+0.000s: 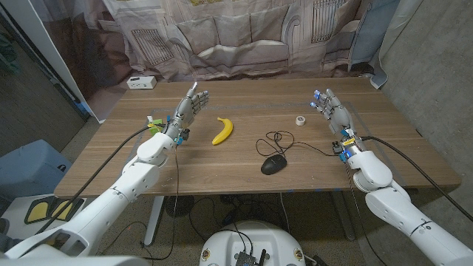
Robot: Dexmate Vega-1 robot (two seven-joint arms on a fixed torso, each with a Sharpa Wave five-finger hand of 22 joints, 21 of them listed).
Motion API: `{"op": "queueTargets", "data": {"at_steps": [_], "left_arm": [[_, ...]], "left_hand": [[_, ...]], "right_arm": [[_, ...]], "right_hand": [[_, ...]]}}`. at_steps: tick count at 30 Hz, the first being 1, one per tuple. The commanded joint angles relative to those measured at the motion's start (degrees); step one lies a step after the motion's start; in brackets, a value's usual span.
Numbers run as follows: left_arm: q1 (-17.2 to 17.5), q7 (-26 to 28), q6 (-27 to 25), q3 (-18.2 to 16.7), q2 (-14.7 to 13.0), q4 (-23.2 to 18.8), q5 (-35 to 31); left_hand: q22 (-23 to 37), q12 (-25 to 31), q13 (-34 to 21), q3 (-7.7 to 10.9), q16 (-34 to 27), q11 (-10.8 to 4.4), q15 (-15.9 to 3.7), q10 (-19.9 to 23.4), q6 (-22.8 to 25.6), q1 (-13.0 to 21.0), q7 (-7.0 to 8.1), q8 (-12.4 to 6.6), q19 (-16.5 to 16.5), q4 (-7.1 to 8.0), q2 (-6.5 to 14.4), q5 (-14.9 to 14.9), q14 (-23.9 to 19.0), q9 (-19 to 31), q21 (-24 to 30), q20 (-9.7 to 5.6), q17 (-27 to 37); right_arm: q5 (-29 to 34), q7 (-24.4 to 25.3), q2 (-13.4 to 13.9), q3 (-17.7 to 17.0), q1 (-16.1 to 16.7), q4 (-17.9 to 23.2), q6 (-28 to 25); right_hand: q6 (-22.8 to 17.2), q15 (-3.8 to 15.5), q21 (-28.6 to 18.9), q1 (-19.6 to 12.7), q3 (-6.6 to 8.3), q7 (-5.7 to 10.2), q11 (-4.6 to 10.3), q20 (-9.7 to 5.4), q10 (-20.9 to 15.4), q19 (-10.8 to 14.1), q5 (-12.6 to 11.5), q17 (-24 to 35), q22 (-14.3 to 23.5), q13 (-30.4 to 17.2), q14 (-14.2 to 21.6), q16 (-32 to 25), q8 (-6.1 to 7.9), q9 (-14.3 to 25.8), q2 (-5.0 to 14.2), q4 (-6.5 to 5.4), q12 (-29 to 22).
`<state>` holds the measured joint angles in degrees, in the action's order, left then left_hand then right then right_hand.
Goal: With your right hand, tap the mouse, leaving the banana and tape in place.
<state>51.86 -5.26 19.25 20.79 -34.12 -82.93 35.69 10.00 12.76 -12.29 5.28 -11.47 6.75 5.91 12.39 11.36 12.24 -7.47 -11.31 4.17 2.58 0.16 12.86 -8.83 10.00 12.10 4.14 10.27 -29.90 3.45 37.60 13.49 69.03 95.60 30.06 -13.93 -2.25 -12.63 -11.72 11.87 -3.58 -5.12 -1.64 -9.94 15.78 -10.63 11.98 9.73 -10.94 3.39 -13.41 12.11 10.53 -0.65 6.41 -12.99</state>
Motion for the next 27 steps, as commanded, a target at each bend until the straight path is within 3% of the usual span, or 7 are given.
{"op": "queueTargets", "data": {"at_steps": [1, 10, 27], "left_arm": [[0.6, -0.2, -0.7, -0.3, -0.9, -0.9, 0.3], [1.7, 0.3, -0.9, -0.9, -1.5, -2.4, 0.7], [3.7, 2.0, -1.9, -1.3, -2.0, -6.1, 1.0]], "left_hand": [[0.3, 0.3, -0.1, 0.12, -0.3, -0.08, 0.12, 0.8, 0.6, 0.5, 0.12, -0.29, 0.3, -0.31, 0.1, -0.3, -0.7, 0.2, 0.0, 0.05, 0.1], [0.3, 0.3, 0.0, 0.15, -0.2, 0.21, 0.26, 1.0, 0.9, 0.6, -0.01, -0.25, 0.5, -0.45, 0.2, -0.4, -1.0, 0.3, 0.0, -0.64, 0.1], [0.2, 0.3, 0.1, 0.22, -0.1, 0.14, 0.26, 1.0, 1.1, 0.9, -0.09, -0.20, 0.2, -0.62, 0.3, -0.4, -1.1, 0.3, -0.2, -0.63, 0.1]], "right_arm": [[1.2, 0.6, 1.4, -1.3, 4.1, 3.6, 0.3], [1.0, 0.3, 3.1, -3.1, 7.9, 5.8, 0.4], [1.4, 0.2, 3.7, -7.1, 14.8, 8.9, 3.1]], "right_hand": [[-0.5, -0.01, -0.2, -0.3, 0.17, 0.03, -0.04, 0.19, -0.7, 0.7, -0.3, 0.1, 0.1, -0.2, 0.4, -0.5, 0.17, 0.3, 0.05, 0.27, -0.3], [-0.5, -0.06, -0.1, -0.3, 0.12, 0.02, -0.18, 0.23, -0.8, 0.8, -0.3, 0.1, 0.1, -0.2, 0.5, -0.5, 0.09, 0.3, 0.08, 0.28, -0.2], [-0.6, -0.05, 0.1, -0.4, 0.04, 0.02, -0.01, 0.27, -1.1, 1.1, -0.3, 0.1, 0.1, -0.2, 0.8, -0.4, -0.03, 0.3, 0.15, 0.35, -0.1]]}}
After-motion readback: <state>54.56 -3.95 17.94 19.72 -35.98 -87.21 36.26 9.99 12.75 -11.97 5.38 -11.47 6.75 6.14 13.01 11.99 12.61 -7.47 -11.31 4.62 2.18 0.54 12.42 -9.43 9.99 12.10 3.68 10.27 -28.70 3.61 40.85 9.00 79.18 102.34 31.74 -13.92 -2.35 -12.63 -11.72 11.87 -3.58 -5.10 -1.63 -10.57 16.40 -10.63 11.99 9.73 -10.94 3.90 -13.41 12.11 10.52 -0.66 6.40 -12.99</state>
